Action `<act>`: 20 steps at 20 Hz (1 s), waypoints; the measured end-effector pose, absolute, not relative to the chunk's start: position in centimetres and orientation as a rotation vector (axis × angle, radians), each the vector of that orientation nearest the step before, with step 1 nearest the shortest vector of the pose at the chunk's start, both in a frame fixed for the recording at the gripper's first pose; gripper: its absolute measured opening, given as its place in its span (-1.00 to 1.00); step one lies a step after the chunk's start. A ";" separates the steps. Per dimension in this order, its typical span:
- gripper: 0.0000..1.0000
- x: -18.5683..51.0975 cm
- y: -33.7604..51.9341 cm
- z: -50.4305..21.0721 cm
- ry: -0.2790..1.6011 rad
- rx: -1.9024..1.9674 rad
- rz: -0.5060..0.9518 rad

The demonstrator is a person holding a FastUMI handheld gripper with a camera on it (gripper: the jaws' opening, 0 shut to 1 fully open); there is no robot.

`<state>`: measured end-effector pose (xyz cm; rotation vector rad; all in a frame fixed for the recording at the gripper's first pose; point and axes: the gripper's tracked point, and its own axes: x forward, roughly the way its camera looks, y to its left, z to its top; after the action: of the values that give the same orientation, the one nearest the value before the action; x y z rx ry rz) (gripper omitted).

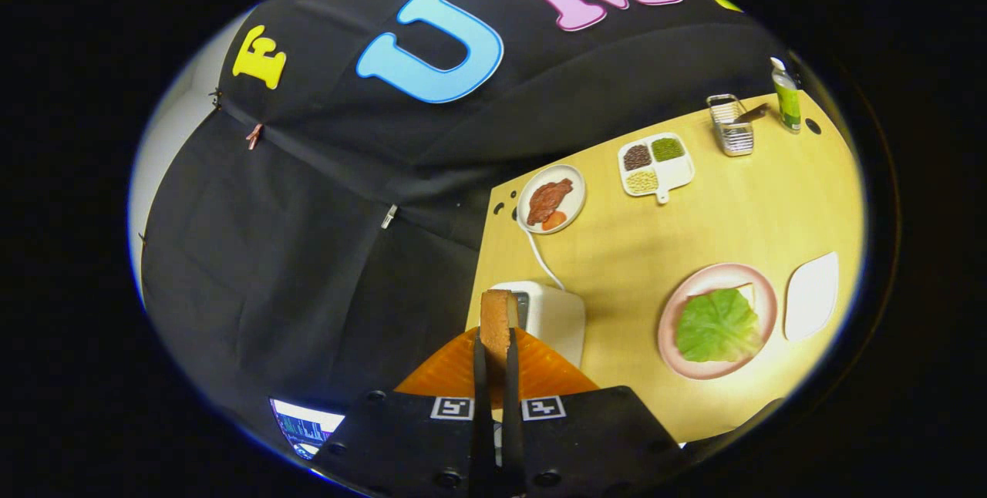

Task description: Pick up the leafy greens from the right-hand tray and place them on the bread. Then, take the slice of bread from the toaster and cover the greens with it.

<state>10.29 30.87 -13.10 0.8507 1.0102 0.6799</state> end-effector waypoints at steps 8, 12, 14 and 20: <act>-0.84 10.2 22.4 -21.4 1.032 0.769 0.557; -0.84 9.6 21.7 -27.1 1.101 0.726 0.533; -0.84 9.6 22.3 -29.3 1.119 0.711 0.536; -0.84 9.8 24.7 -34.3 1.177 0.733 0.536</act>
<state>9.84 24.69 -34.27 0.7331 1.1775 0.5355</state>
